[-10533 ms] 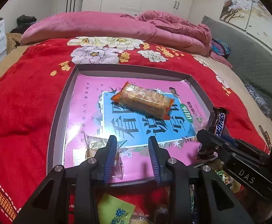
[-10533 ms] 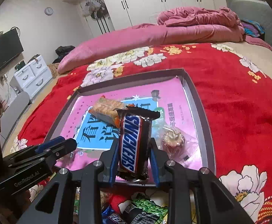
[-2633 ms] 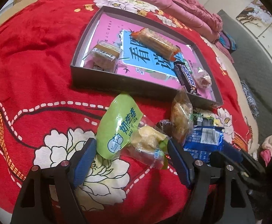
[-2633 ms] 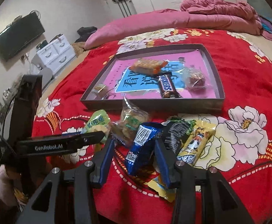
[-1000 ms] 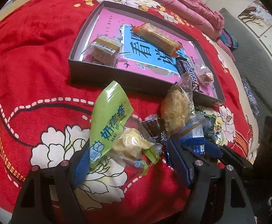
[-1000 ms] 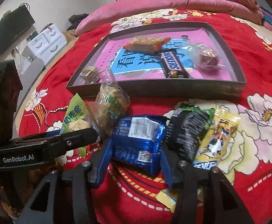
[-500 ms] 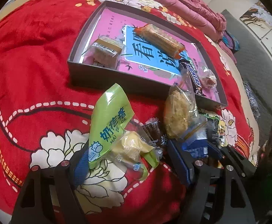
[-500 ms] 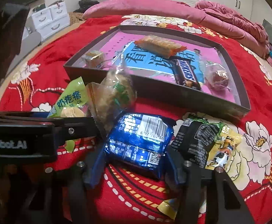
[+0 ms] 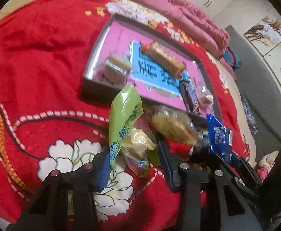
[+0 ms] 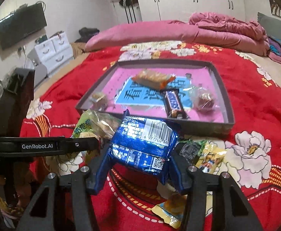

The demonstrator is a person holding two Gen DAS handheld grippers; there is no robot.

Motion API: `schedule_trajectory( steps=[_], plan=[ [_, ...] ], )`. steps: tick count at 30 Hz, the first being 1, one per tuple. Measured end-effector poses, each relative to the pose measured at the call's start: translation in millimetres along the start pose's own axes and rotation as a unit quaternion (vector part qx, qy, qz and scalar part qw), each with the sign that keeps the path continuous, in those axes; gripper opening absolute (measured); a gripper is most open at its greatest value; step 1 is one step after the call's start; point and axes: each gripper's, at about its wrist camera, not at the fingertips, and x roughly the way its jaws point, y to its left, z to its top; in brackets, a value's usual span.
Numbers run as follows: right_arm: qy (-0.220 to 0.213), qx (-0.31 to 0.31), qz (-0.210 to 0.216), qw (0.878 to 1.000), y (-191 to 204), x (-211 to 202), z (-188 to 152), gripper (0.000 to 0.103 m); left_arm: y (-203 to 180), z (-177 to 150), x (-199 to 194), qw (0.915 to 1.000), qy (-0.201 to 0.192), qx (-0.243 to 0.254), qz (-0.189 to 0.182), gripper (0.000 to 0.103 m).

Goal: Organize snacks
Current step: 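Lift the green bag with the left tool while the right tool lifts the blue pack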

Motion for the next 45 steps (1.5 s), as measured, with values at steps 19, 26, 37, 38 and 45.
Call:
schedule_trajectory(
  steps=[19, 26, 37, 38, 45],
  plan=[
    [-0.046, 0.084, -0.012, 0.995, -47.3, -17.8, 13.3, 0.055, -4.5, 11.6, -34.2, 0.9955, -0.086, 0.030, 0.025, 0.047],
    [-0.052, 0.083, -0.018, 0.995, -52.0, -13.3, 19.0, 0.055, -20.3, 15.2, -30.9, 0.9928, -0.097, 0.063, 0.029, 0.047],
    [-0.053, 0.095, -0.032, 0.994, -64.7, -4.2, 25.8, 0.055, -27.0, 29.4, -17.2, 0.9906, -0.110, 0.071, 0.040, 0.047],
    [-0.052, 0.096, -0.034, 0.993, -65.8, -3.0, 26.5, 0.055, -27.5, 30.0, -15.8, 0.9905, -0.110, 0.072, 0.041, 0.047],
    [-0.053, 0.096, -0.040, 0.993, -69.8, 3.9, 32.1, 0.055, -32.6, 33.2, -6.3, 0.9908, -0.103, 0.078, 0.041, 0.047]
  ],
)
